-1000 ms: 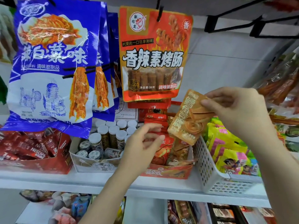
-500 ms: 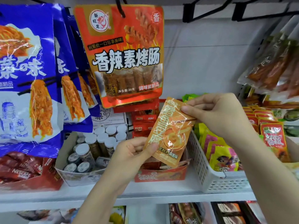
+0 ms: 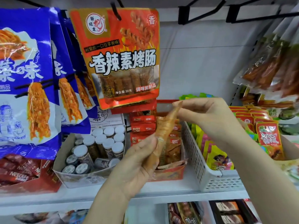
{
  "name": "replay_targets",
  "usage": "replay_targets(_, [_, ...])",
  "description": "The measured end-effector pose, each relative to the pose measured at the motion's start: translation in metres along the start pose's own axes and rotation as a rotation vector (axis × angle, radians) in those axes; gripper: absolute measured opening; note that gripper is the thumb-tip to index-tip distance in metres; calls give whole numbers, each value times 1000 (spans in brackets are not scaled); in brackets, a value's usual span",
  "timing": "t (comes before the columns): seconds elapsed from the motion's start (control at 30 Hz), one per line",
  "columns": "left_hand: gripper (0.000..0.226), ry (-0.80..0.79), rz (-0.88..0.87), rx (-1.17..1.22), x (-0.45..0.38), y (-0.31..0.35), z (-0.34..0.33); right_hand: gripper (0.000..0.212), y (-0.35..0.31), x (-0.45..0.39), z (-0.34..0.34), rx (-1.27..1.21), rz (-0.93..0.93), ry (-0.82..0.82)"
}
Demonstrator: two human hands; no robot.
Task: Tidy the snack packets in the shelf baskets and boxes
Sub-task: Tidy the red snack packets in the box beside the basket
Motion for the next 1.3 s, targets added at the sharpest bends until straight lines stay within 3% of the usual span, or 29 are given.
replay_targets(0.13, [37,286,-171,-480,-3,4,6,30,-2,4,2,-88,-167,-80])
replay_targets(0.23, [24,275,-234,-607,2,5,7,17,0,2,-1,94,-145,20])
replay_targets(0.47, [27,214,-212,-605,9,9,0,19,1,2,1,55,-148,47])
replay_targets(0.57, [34,134,-151,-381,10,10,1,21,1,2,1,-48,-114,41])
replay_targets(0.67, [76,-92,26,136,10,9,-8,19,-2,1,-1,-302,-51,-8])
replay_targets(0.73, [68,-150,110,150,9,3,-12,15,-2,1,-4,-390,-21,-42])
replay_targets(0.83, [47,-159,66,126,7,-1,-13,16,0,1,-5,-378,-30,-73])
replay_targets(0.9, [33,-27,-20,-36,5,0,-10,25,0,1,0,-311,-98,-81])
replay_targets(1.0, [21,219,-163,-494,5,-1,-6,39,-1,2,9,-230,-218,-94])
replay_targets(1.17, [11,261,-300,-724,9,-6,-5,20,-4,9,6,141,-223,-154])
replay_targets(1.3, [12,208,-293,-813,8,-2,0,11,-8,7,5,413,-111,-24])
Point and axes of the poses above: each hand's wrist, its own x-axis away from the middle knuckle, its own z-axis out of the back of the hand, y = z × x, the point moved 1 cm from there along -x, towards the middle knuckle, and after that the axes turned 10 degrees about -y, right-handed, at the moved point
